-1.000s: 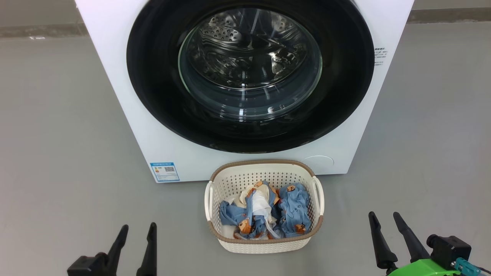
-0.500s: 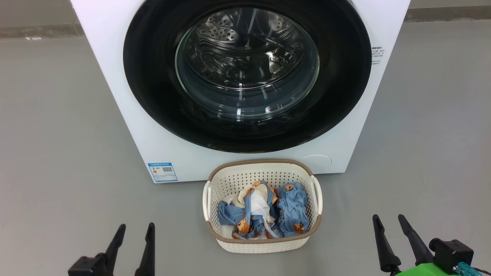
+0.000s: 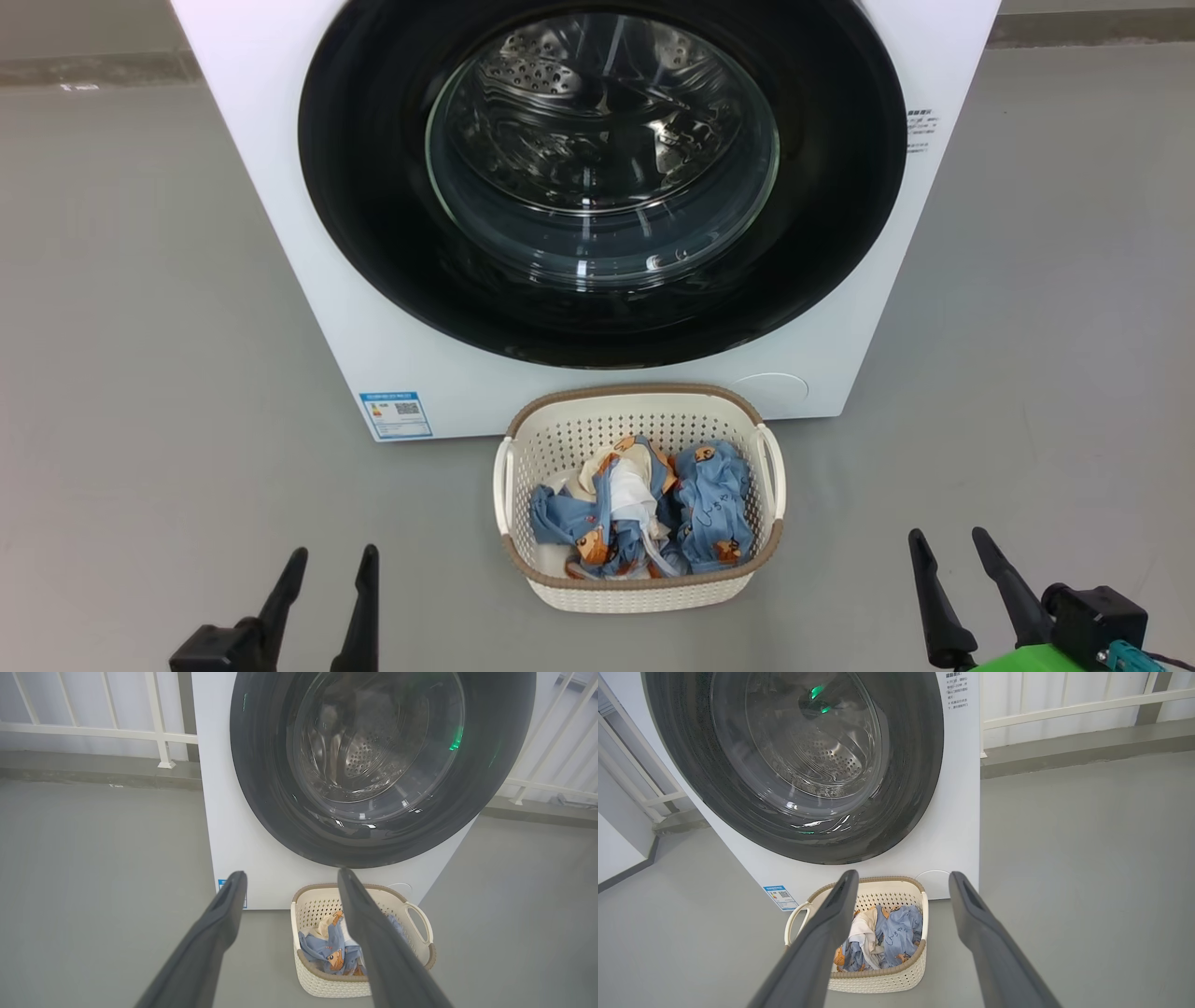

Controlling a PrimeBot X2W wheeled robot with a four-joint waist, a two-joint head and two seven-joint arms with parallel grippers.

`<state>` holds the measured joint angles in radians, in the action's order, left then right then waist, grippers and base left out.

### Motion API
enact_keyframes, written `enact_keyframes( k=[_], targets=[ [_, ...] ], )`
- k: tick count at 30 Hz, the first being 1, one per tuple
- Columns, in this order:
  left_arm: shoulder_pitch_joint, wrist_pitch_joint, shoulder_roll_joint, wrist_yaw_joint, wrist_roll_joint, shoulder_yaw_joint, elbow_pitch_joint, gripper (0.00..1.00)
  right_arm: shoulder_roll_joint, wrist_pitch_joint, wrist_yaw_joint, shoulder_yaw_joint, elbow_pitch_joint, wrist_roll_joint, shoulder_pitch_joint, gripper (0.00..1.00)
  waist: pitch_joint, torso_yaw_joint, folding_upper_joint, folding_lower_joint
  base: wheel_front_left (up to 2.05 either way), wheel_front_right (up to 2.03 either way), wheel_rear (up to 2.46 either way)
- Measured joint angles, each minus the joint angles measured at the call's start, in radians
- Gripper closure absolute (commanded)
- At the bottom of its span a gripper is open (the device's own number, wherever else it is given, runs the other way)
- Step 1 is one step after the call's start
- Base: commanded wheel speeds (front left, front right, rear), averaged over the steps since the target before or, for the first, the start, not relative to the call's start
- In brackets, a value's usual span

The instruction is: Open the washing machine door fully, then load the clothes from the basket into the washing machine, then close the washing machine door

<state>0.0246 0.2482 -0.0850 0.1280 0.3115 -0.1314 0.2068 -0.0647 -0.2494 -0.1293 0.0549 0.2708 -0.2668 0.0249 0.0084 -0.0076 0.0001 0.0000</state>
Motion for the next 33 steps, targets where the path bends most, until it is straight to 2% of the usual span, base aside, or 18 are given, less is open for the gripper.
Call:
enact_keyframes(
  k=[10,17,24,33],
  targets=[
    [0.0,0.0,0.0,0.0,-0.002,-0.002,0.007,0.0,0.0,0.0,0.0,0.001,0.009,0.027,0.0,0.0,0.001,0.002,0.0,0.0,0.0,0.0,0.0],
    [0.0,0.0,-0.004,0.0,-0.044,-0.015,0.022,0.0,0.001,0.0,0.0,-0.001,0.01,0.027,0.0,0.0,0.001,0.0,0.0,0.0,0.24,0.24,-0.48],
    [0.0,0.0,-0.005,0.0,-0.045,-0.019,0.026,0.0,0.001,0.0,0.0,-0.006,0.01,0.027,0.0,0.0,-0.001,-0.004,0.0,0.0,0.76,0.76,-1.52],
    [0.0,0.0,-0.003,0.0,-0.052,-0.021,0.026,0.0,-0.003,0.0,0.0,-0.008,0.01,0.027,0.0,0.0,0.002,-0.004,0.0,0.0,1.19,1.19,-2.38]
  ],
)
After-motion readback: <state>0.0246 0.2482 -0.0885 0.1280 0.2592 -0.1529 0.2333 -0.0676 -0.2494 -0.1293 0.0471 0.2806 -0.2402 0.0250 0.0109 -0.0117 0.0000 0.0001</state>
